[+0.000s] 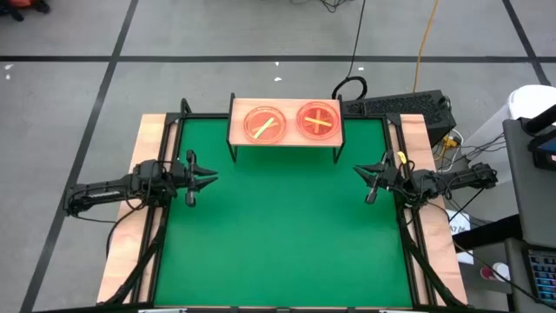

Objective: Place and stack plates onto a shelf
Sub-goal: Return to Home Position

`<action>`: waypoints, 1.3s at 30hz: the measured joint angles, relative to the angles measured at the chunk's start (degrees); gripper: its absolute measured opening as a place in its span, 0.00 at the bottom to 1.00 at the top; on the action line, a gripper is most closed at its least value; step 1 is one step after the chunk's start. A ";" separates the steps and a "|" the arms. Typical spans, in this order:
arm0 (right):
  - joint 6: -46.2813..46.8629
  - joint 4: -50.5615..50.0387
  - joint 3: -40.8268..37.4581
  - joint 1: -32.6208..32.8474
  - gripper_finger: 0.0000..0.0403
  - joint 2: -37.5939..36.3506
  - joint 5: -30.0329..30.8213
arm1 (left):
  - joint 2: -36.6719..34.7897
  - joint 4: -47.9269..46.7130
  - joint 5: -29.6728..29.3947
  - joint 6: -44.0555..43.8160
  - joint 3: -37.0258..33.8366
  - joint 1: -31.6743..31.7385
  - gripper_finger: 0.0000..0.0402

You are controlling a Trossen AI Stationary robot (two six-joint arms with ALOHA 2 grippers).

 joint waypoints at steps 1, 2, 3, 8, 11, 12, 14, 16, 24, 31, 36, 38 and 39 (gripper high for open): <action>-0.01 0.00 0.00 0.00 0.06 0.00 -0.02 | 0.00 -0.02 0.00 0.00 0.00 0.00 0.21; -0.04 0.01 0.00 0.00 0.05 0.00 -0.02 | 0.00 -0.02 0.00 0.06 0.00 0.00 0.21; -0.06 0.01 -0.02 0.00 0.03 0.00 -0.02 | 0.00 -0.02 0.00 0.42 0.00 0.00 0.21; -0.23 0.02 -0.04 0.00 0.00 0.00 -0.01 | 0.00 -0.03 -0.02 2.38 0.00 0.00 0.18; -0.24 0.18 -0.07 0.00 0.00 0.00 0.04 | 0.09 -0.04 -0.04 2.19 0.00 0.00 0.14; -0.24 0.24 -0.09 0.00 0.00 0.00 0.04 | 0.13 -0.04 -0.07 2.19 0.00 0.00 0.11; -0.28 0.31 -0.09 0.00 0.00 0.00 0.07 | 0.13 -0.07 -0.07 2.22 0.00 0.00 0.05; -0.28 0.34 -0.11 0.00 0.00 0.00 0.10 | 0.13 -0.07 -0.09 2.21 0.00 0.00 0.02; -0.42 0.36 -0.13 0.00 0.00 0.00 -5.36 | 0.15 -0.07 -0.20 1.25 0.00 0.00 0.02; -1.95 0.58 -0.13 0.00 0.00 0.00 -10.47 | 0.15 -0.09 -0.57 1.16 0.00 0.00 0.02; -1.75 0.84 -0.13 -0.02 0.00 0.00 -11.74 | 0.17 -0.11 -0.59 1.11 0.00 0.00 0.02; -1.75 0.91 -0.13 0.00 0.00 0.01 -12.04 | 0.17 -0.11 -0.59 1.11 0.00 0.00 0.02; -1.71 0.91 -0.13 0.00 0.00 0.02 -12.02 | 0.17 -0.11 -0.60 1.11 0.00 -0.01 0.02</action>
